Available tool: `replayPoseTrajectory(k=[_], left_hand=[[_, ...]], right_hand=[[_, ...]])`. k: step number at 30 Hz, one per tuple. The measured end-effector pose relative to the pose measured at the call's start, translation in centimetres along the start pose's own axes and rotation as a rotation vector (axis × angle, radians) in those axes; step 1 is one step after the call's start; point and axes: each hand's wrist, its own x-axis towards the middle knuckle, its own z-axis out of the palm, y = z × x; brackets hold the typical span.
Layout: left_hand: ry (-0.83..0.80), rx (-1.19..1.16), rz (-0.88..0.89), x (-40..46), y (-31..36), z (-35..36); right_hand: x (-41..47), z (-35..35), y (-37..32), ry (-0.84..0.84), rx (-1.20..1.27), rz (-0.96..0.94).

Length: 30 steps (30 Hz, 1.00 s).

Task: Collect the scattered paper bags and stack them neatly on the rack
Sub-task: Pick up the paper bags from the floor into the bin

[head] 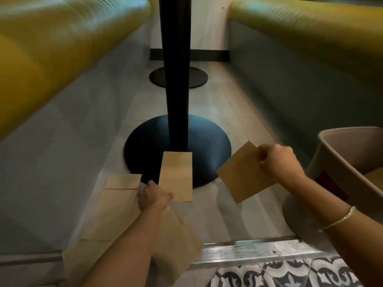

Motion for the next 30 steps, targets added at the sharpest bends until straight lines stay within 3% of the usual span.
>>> replayPoseTrajectory(k=[6,11,17,21,24,30], left_hand=[[-0.049,0.017,-0.093,0.3,1.0,0.8],[0.011,-0.116,-0.213,-0.5,1.3,0.9],[-0.089,-0.100,-0.189,0.0,1.5,1.3],[-0.053,-0.161,-0.144,-0.8,3.0,0.6],[-0.021,-0.368,0.039,-1.8,5.9,-0.8],[0.139,-0.752,0.326,-6.9,15.1,-7.2]], right_hand=[[-0.8,-0.2,1.1,0.009,-0.012,-0.019],[-1.3,-0.9,1.3,0.001,-0.016,-0.021],[-1.5,-1.3,1.4,0.002,-0.024,-0.032],[-1.8,-2.3,1.5,0.046,-0.010,-0.062],[-2.1,-5.0,1.7,0.190,0.048,-0.079],[-3.1,-15.2,3.7,0.702,0.084,0.018]])
